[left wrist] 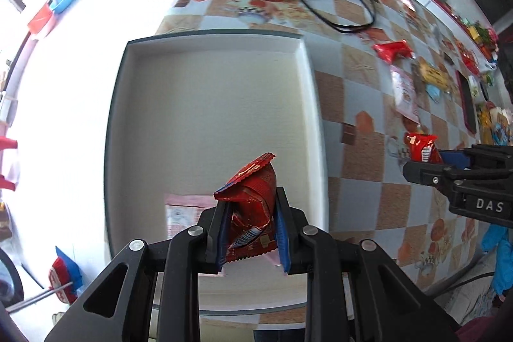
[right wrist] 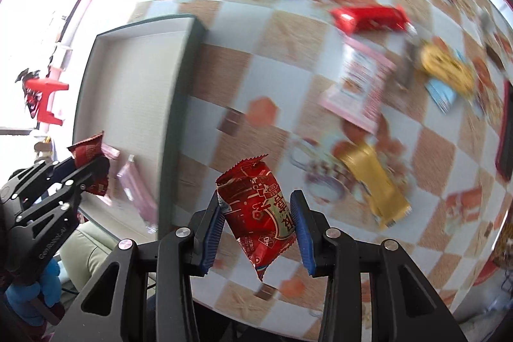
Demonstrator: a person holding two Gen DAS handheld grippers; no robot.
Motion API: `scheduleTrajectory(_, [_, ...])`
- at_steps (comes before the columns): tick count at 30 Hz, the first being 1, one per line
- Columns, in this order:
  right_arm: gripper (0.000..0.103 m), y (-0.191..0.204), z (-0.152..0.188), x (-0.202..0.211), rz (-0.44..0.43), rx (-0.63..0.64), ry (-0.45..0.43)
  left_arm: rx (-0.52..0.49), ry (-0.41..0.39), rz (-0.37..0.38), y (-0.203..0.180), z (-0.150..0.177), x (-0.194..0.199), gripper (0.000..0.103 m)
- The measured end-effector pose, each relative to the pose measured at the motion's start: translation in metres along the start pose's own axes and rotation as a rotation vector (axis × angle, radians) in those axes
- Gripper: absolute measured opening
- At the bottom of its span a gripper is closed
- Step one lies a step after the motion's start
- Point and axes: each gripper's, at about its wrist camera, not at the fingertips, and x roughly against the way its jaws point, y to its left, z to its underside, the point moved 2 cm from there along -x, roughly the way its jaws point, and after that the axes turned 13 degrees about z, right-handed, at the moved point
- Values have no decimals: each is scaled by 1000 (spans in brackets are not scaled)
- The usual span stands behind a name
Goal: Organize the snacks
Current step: 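Carry both red packs into the white tray and open both tools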
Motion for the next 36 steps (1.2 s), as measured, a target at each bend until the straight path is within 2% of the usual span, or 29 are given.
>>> scheduleTrajectory(4, [42, 42, -23, -14, -14, 47, -13, 48, -5, -20, 22, 1, 1, 27])
scheduleTrajectory(14, [43, 104, -61, -8, -54, 112, -13, 108, 10, -46, 47, 1, -7, 27])
scheduleTrajectory(26, [43, 150, -85, -29, -75, 117, 46, 117, 61, -60, 54, 6, -27, 29])
scheduleTrajectory(28, [43, 156, -88, -32, -89, 116, 60, 115, 68, -63, 54, 8, -29, 36])
scheduleTrajectory(30, [43, 159, -89, -34, -87, 119, 66, 113, 70, -72, 54, 10, -29, 63])
scheduleTrajectory(32, [44, 162, -90, -34, -87, 120, 72, 108, 58, -83, 53, 11, -27, 75])
scheduleTrajectory(34, [45, 164, -91, -34, -87, 119, 73, 102, 56, -89, 51, 11, -27, 78])
scheduleTrajectory(36, [67, 163, -90, -34, -84, 111, 73, 99, 66, -95, 49, 11, -28, 79])
